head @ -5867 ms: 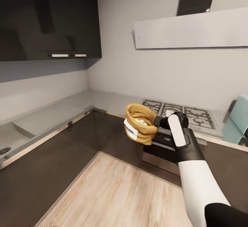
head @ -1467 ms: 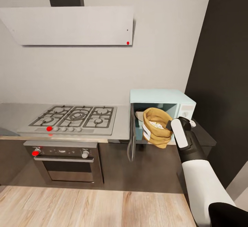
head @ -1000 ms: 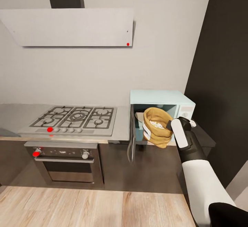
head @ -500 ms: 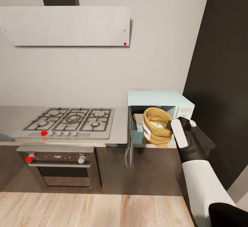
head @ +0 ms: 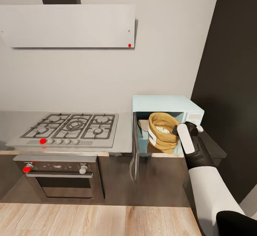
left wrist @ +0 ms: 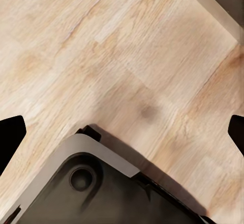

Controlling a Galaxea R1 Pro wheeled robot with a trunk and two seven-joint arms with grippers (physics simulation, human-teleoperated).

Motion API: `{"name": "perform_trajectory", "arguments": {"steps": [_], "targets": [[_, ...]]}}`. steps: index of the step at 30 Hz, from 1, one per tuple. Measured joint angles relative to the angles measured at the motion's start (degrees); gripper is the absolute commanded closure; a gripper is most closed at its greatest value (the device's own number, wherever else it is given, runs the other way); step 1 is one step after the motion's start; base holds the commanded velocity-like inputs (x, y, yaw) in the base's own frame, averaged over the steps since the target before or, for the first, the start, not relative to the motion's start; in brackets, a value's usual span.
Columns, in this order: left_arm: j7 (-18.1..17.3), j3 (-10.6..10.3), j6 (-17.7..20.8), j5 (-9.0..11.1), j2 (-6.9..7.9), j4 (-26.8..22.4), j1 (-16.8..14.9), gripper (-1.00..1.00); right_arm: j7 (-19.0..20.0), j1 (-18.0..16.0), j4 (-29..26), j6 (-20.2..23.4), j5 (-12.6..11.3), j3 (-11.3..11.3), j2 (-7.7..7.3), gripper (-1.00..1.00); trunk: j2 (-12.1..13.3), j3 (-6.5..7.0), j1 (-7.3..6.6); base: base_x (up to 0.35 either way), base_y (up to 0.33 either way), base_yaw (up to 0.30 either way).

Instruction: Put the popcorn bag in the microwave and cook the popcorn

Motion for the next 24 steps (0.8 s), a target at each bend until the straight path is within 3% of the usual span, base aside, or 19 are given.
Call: {"name": "perform_trajectory", "arguments": {"steps": [5,24], "targets": [[0.0,0.05,0.05,0.04,0.02,0.0,0.01,-1.0,0.0,0.0,0.0,0.0,0.0,0.0,0.0,1.0,0.0,0.0,0.01,0.043,0.0,0.0],[-0.06,-0.13,-0.01,-0.01,0.0,0.09,0.01,-1.0,-0.09,0.0,0.0,0.07,0.04,0.0,0.0,1.0,0.0,0.0,0.0,0.217,0.0,0.0]]}}
